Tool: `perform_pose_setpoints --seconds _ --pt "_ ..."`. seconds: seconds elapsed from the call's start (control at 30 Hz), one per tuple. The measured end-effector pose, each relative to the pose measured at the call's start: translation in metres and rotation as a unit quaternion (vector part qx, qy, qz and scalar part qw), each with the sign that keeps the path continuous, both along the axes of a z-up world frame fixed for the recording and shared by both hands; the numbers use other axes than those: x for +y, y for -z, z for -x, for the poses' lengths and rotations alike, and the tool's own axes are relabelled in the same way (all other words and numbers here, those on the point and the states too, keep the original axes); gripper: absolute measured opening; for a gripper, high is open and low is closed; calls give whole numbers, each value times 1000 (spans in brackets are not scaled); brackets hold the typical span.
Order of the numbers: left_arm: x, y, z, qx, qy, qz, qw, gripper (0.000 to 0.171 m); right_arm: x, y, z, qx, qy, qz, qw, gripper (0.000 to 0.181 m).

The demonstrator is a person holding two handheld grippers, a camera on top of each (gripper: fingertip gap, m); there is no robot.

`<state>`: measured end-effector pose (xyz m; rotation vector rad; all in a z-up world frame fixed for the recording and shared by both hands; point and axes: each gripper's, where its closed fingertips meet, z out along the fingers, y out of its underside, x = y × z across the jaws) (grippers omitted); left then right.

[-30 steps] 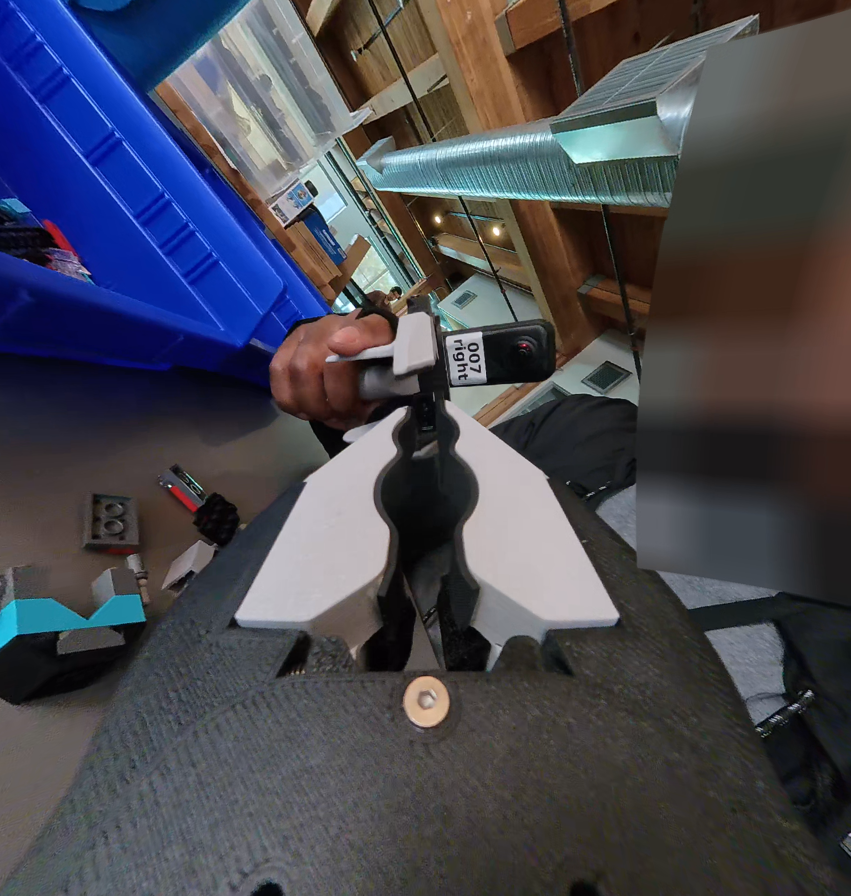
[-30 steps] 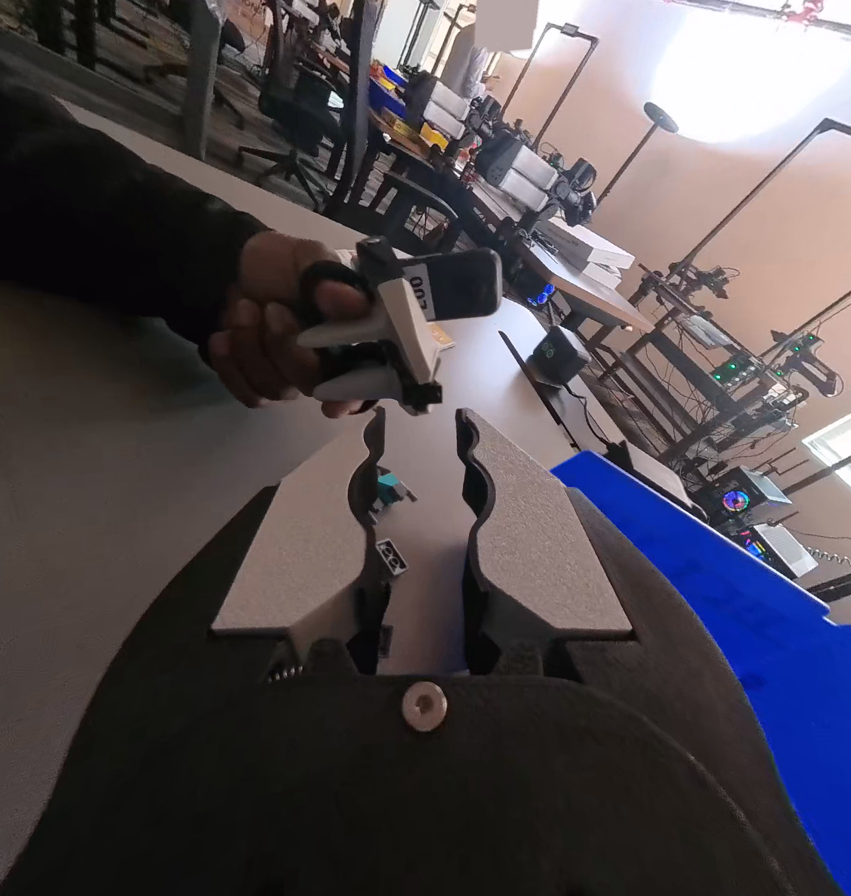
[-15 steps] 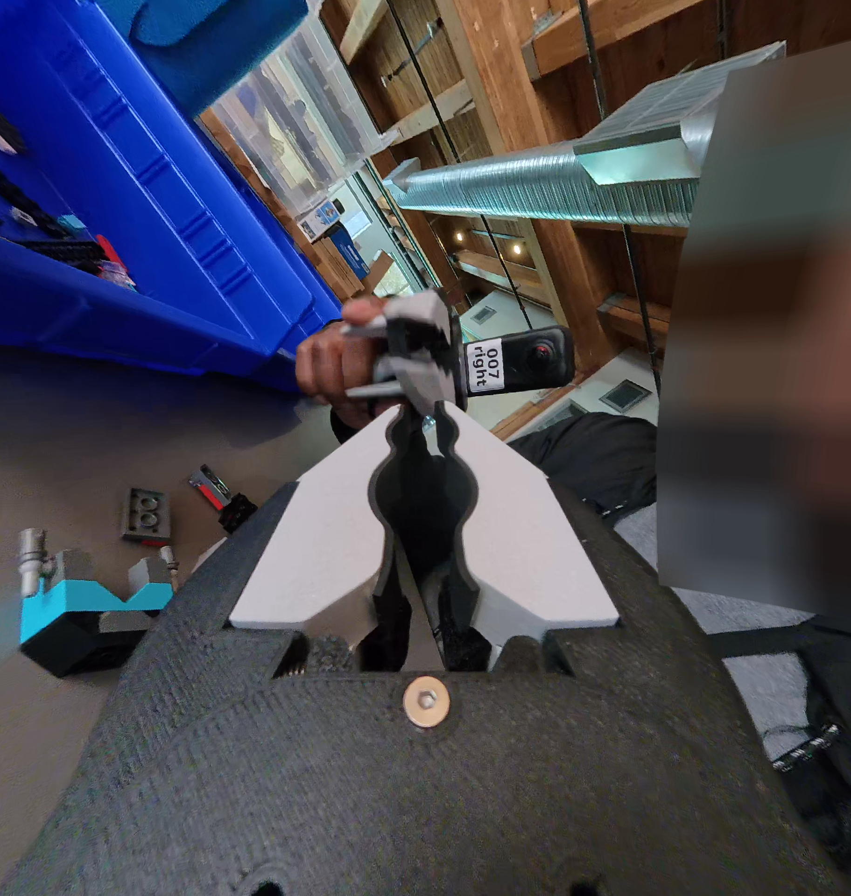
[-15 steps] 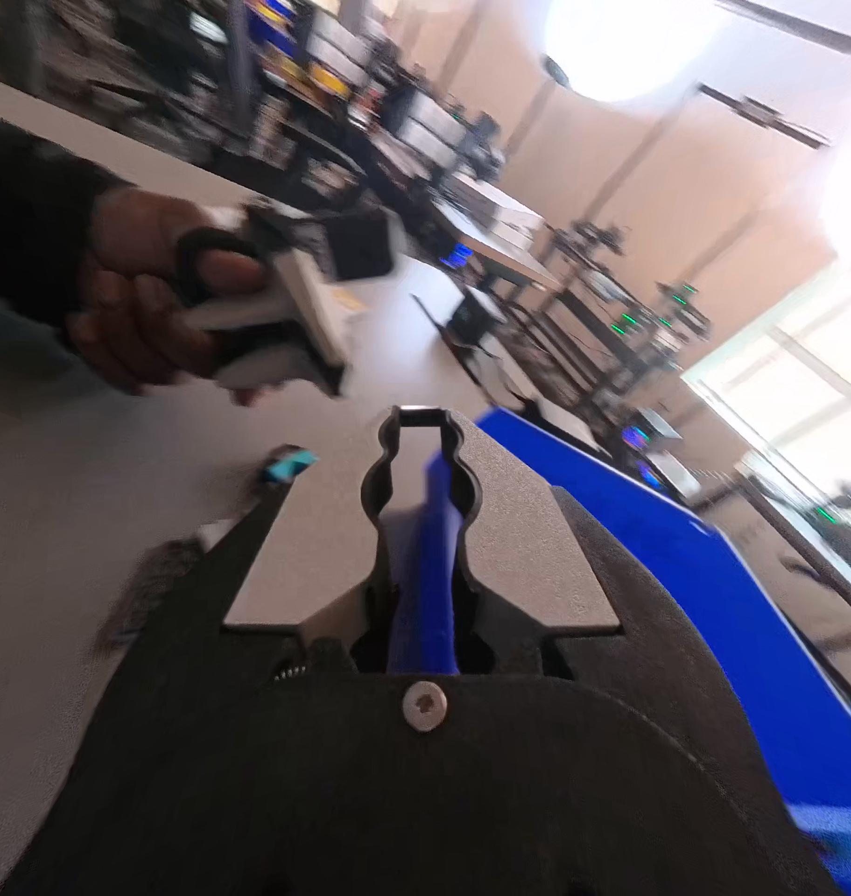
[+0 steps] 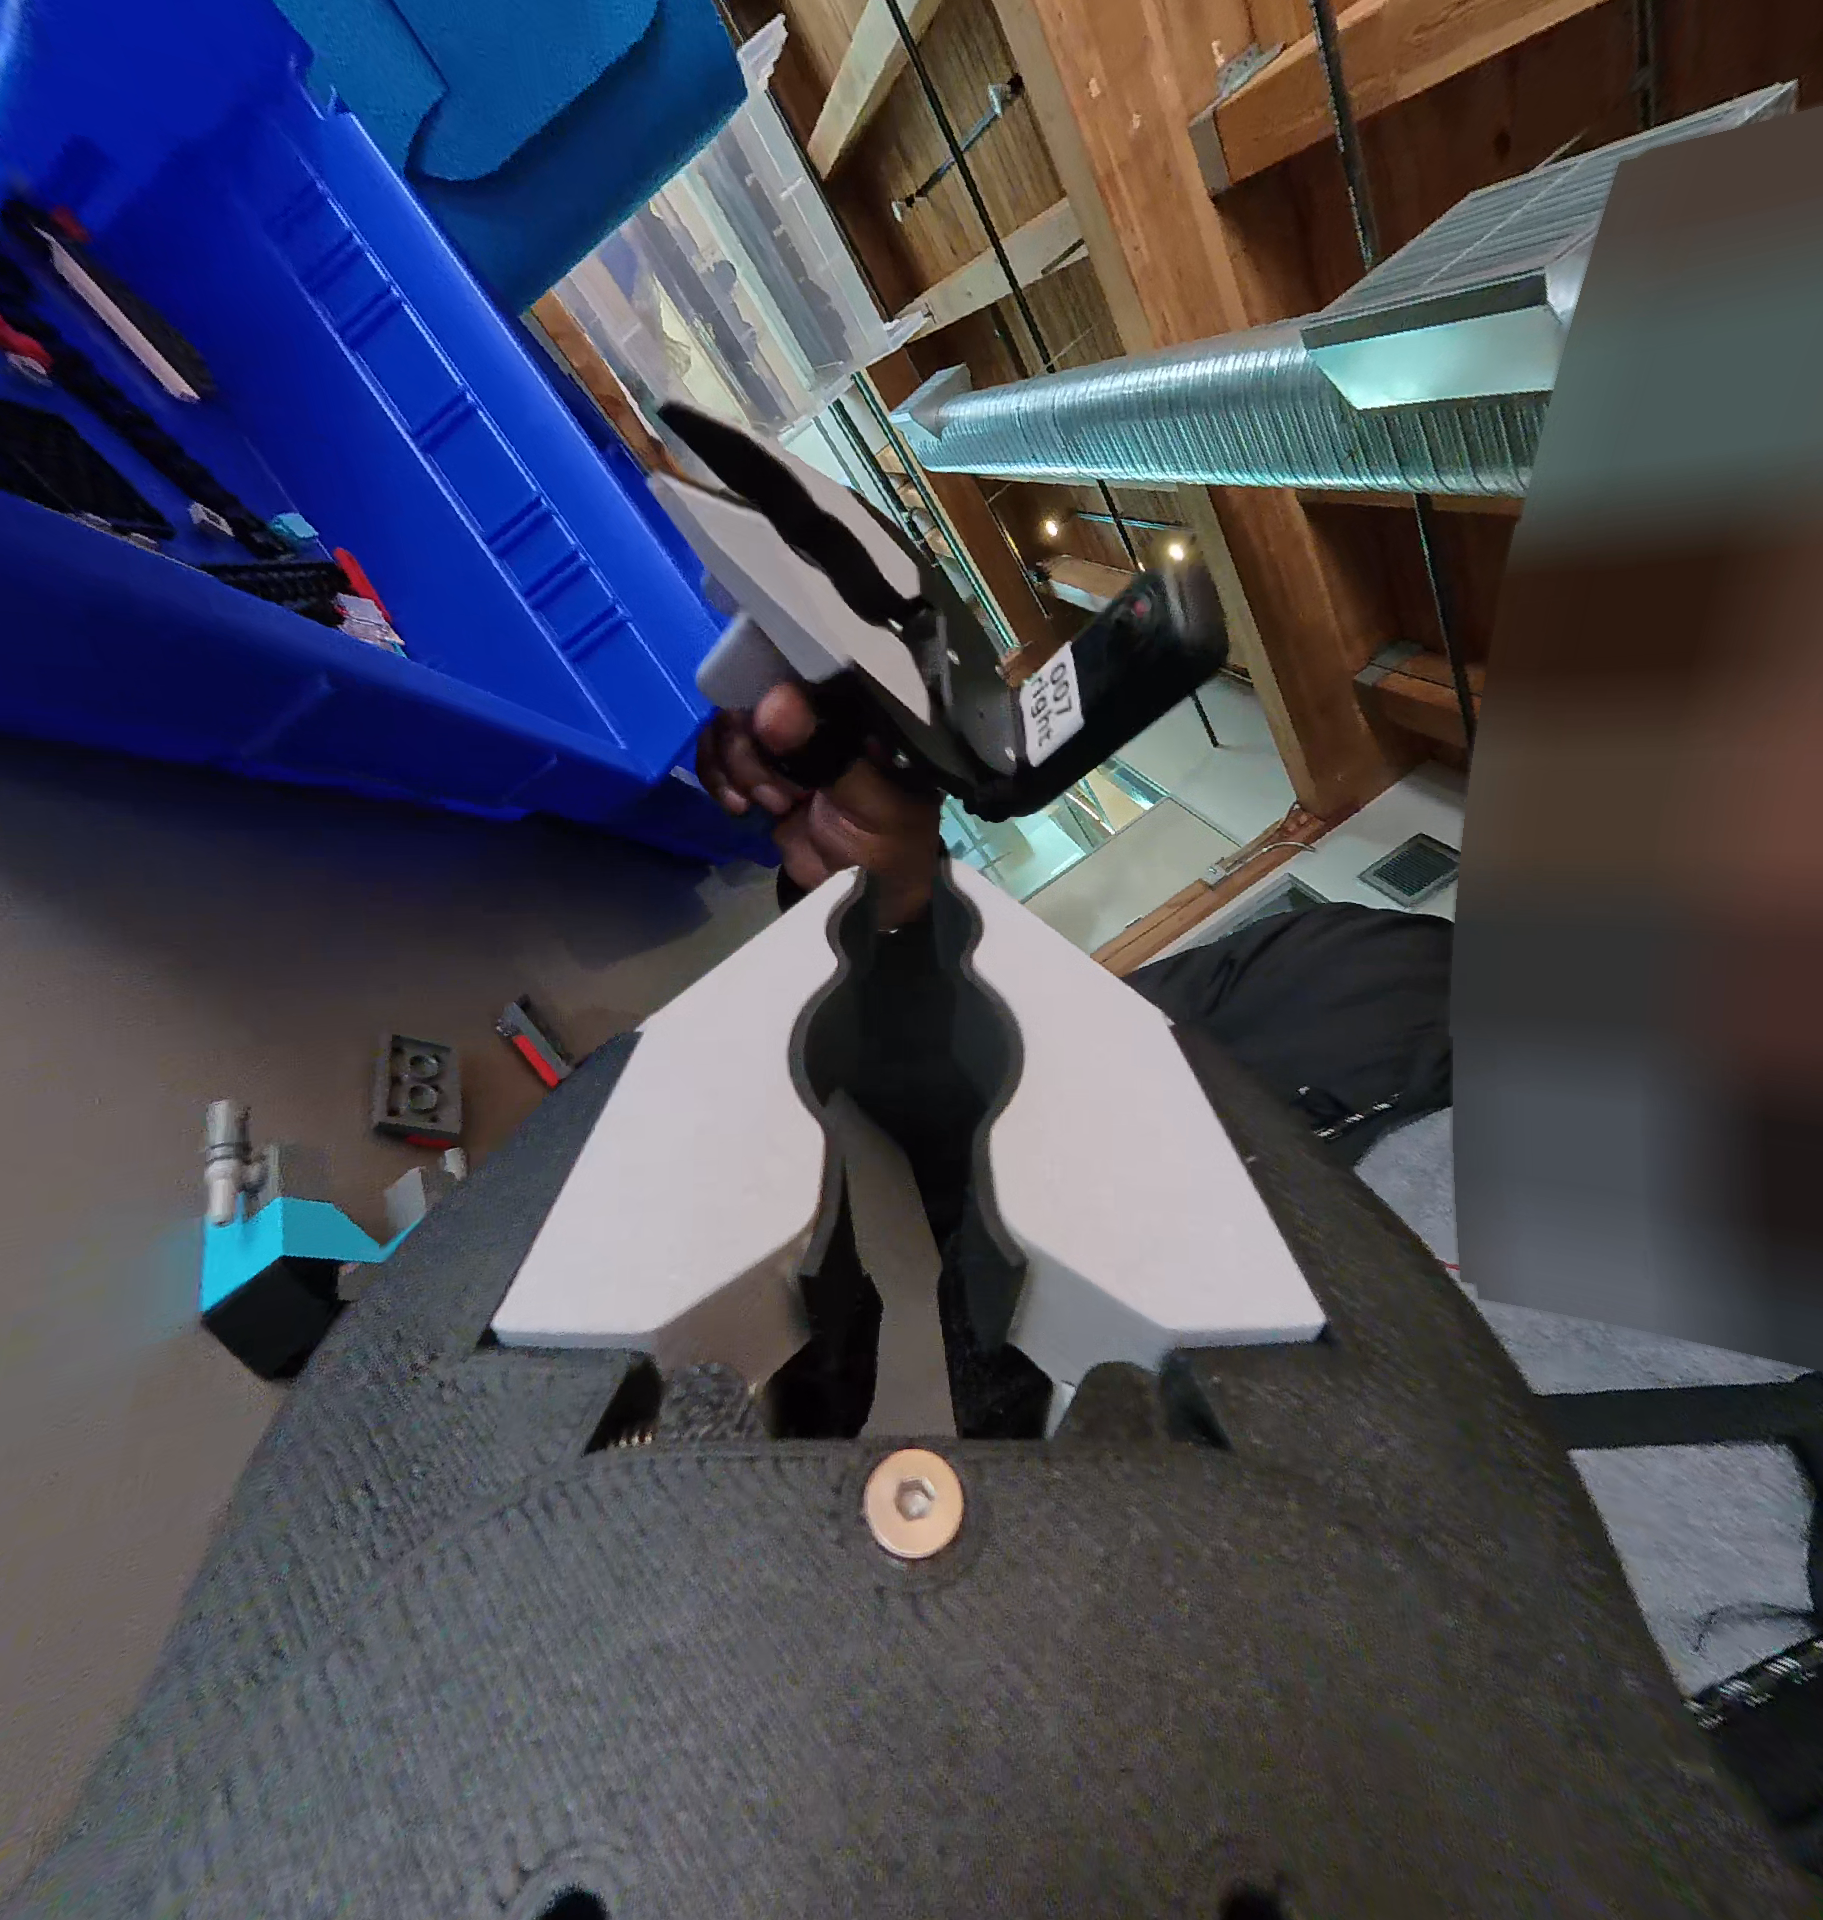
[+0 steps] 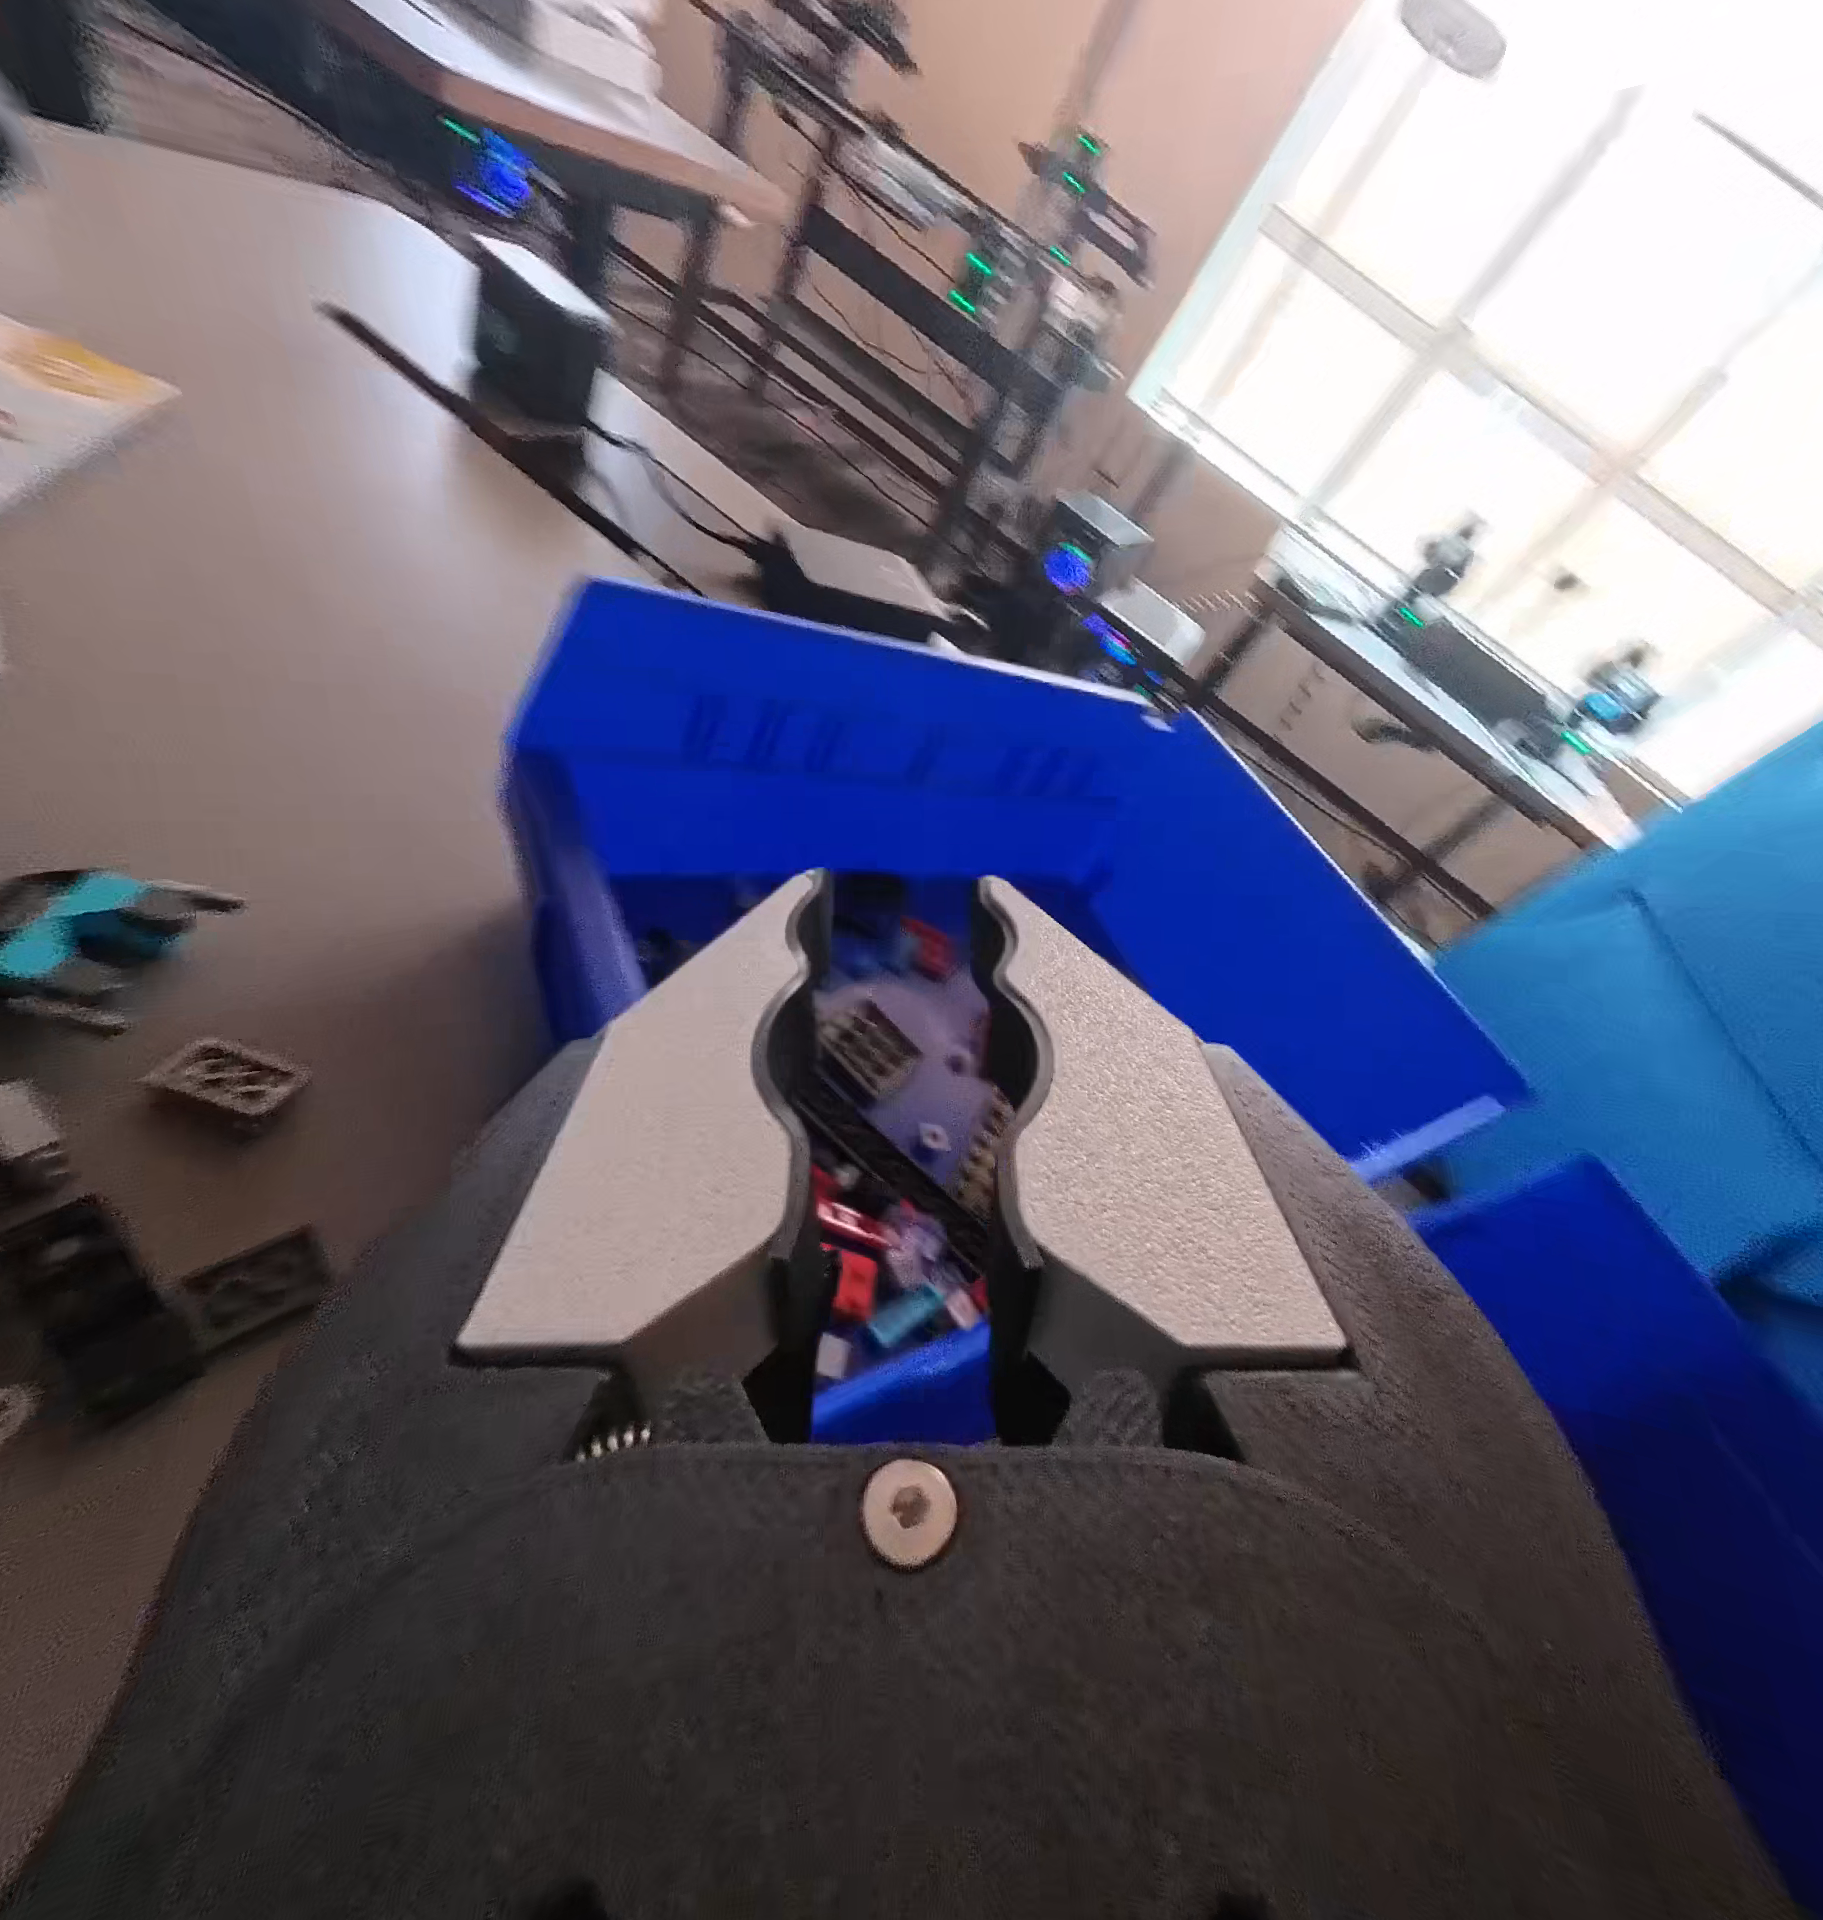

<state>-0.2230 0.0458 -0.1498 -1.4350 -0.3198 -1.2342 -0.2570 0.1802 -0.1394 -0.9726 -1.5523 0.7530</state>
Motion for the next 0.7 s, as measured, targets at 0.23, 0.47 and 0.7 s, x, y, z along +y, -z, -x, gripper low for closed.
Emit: perform_pose_setpoints --seconds 0.23,0.47,0.7 --pt "0 11 11 37 -25 27 999 11 -111 55 -45 -149 -324 19 934 20" --pt "1 15 10 48 -25 34 998 11 -117 102 -60 -262 -343 4 902 25" --pt "2 18 10 55 -25 41 997 11 -116 114 -60 -277 -333 -20 901 20"
